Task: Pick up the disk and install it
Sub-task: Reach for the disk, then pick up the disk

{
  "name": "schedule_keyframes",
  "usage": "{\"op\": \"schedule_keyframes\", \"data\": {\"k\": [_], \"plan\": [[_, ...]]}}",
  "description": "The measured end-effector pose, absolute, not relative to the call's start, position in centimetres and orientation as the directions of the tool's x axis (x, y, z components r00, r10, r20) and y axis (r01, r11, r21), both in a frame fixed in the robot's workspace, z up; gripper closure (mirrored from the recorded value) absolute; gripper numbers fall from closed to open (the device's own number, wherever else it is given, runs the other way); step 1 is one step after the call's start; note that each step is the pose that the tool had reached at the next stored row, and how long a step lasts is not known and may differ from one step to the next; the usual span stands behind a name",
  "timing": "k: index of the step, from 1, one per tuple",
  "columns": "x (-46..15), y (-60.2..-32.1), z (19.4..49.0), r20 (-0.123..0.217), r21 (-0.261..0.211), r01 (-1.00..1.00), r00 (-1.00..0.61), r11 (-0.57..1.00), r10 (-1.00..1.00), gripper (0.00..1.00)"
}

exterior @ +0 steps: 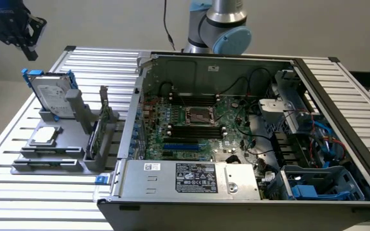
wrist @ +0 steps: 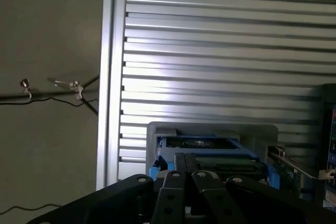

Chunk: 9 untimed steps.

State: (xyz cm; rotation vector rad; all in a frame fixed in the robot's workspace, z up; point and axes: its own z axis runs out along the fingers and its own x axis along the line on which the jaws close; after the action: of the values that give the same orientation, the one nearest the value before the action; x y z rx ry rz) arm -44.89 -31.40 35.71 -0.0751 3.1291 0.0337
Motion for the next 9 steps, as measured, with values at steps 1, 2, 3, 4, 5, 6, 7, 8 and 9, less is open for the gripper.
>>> {"op": "schedule_keyframes", "data": {"k": [1, 2, 3, 4, 5, 6, 7, 8, 9], "plan": [[-44.89, -31.4, 35.71, -0.012, 0.021, -0.048, -0.999, 0.999, -0.048, 0.89], [-44.88, -31.4, 35.72, -0.012, 0.021, -0.048, -0.999, 0.999, -0.048, 0.89], [-44.88, -31.4, 35.72, -0.012, 0.021, -0.048, -0.999, 0.999, -0.048, 0.89], [-44.88, -31.4, 35.72, -0.012, 0.021, -0.048, -0.999, 0.999, -0.048, 0.89], [-44.88, -31.4, 35.72, -0.012, 0.021, -0.048, -0.999, 0.999, -0.048, 0.89], [-44.88, -31.4, 35.71, -0.012, 0.021, -0.048, -0.999, 0.999, -0.048, 0.89], [-44.88, -31.4, 35.72, -0.012, 0.021, -0.048, -0.999, 0.999, -0.048, 0.89], [-44.88, -31.4, 35.72, -0.012, 0.021, -0.048, -0.999, 0.999, -0.048, 0.89], [-44.88, -31.4, 35.71, -0.012, 0.021, -0.048, -0.999, 0.999, -0.048, 0.89]]}}
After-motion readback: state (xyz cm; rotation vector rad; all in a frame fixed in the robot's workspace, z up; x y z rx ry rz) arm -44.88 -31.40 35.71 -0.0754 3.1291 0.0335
